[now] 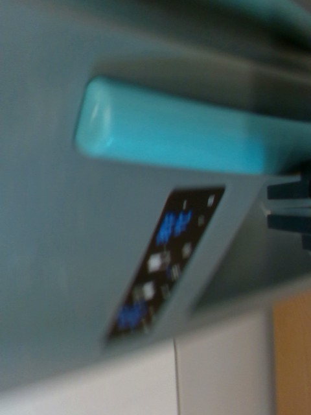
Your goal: Close fridge door
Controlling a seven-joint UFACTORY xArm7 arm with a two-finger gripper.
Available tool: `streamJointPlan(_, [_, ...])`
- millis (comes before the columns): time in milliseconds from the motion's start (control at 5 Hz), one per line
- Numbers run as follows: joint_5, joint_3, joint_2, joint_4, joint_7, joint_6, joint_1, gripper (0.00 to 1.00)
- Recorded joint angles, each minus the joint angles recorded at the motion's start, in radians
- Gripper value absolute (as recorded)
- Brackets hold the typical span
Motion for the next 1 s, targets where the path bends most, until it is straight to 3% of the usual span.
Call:
streamJointPlan(200, [0.0, -0.04, 0.053, 0.04, 0.0, -0.005, 0.0, 1.0])
streamJointPlan(400, [0.0, -0.04, 0.053, 0.04, 0.0, -0.005, 0.0, 1.0])
streamJointPlan(600, [0.0, -0.069, 0.113, 0.096, 0.0, -0.005, 0.0, 1.0])
streamJointPlan(800, [0.0, -0.069, 0.113, 0.096, 0.0, -0.005, 0.0, 1.0])
streamJointPlan(1000, [0.0, -0.083, 0.184, 0.162, 0.0, -0.006, 0.0, 1.0])
